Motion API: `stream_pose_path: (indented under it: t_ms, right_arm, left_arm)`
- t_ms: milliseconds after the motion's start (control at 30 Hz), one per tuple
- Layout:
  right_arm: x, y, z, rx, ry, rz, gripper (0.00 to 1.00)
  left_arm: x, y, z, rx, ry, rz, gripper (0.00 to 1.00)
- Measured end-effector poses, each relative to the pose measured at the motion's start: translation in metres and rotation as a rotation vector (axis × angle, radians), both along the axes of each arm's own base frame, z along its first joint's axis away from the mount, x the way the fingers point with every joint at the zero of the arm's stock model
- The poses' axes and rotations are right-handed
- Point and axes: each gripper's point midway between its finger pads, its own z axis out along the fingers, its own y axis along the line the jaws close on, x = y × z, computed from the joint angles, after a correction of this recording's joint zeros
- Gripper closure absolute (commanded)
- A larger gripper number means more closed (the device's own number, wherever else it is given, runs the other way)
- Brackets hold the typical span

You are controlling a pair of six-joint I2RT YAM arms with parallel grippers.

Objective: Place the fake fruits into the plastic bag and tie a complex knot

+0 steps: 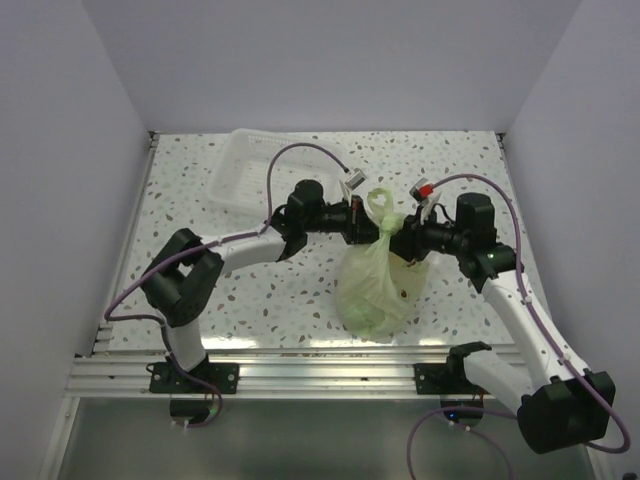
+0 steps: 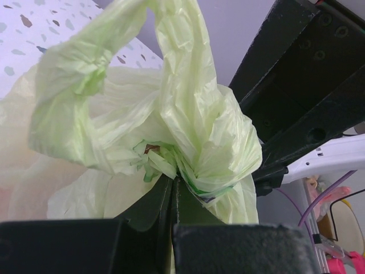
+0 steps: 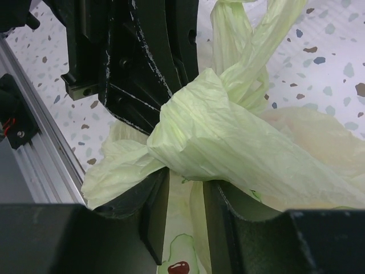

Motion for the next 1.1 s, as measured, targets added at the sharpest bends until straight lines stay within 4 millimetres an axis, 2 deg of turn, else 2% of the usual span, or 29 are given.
stream_pose_path:
  t_ms: [100,233,400,633,767,800,967,1000,1033,1100]
  right_arm:
    - [0.0,-0.002,-0.002,-0.007,0.01,-0.008,0.64]
    - [-0.002,-0.004,-0.005,-0.015,0.023,-0.011,0.51]
    - [-0.009,-0.005,-0.004,-0.033,0.045,0.005,0.54]
    - [-0.022,-0.017,0.019,-0.067,0.036,0.024,0.5]
    - [-0.024,-0.024,0.037,-0.083,0.032,0.019,0.51]
    - [-0.024,-0.027,0.04,-0.087,0.027,0.015,0.47]
    - [-0.032,-0.038,0.038,-0.128,0.045,0.018,0.4]
    - [-0.034,-0.04,0.037,-0.135,0.054,0.018,0.43]
    - [-0.035,-0.043,0.036,-0.142,0.058,0.014,0.6]
    - [-0.035,-0.05,0.035,-0.155,0.064,-0.005,0.77]
  left_arm:
    - [-0.001,-0.004,-0.002,-0.024,0.015,-0.018,1.0]
    - [-0.002,-0.009,-0.004,-0.058,0.045,-0.033,1.0]
    - [-0.01,-0.009,-0.003,-0.104,0.079,-0.05,1.0]
    - [-0.033,-0.014,0.02,-0.192,0.053,-0.135,1.0]
    - [-0.038,-0.014,0.025,-0.208,0.052,-0.16,1.0]
    - [-0.039,-0.014,0.026,-0.209,0.053,-0.162,1.0]
    - [-0.039,-0.013,0.026,-0.21,0.056,-0.167,1.0]
    - [-0.039,-0.013,0.026,-0.21,0.056,-0.166,1.0]
    - [-0.038,-0.012,0.026,-0.209,0.055,-0.166,1.0]
    - [-0.038,-0.012,0.026,-0.209,0.055,-0.165,1.0]
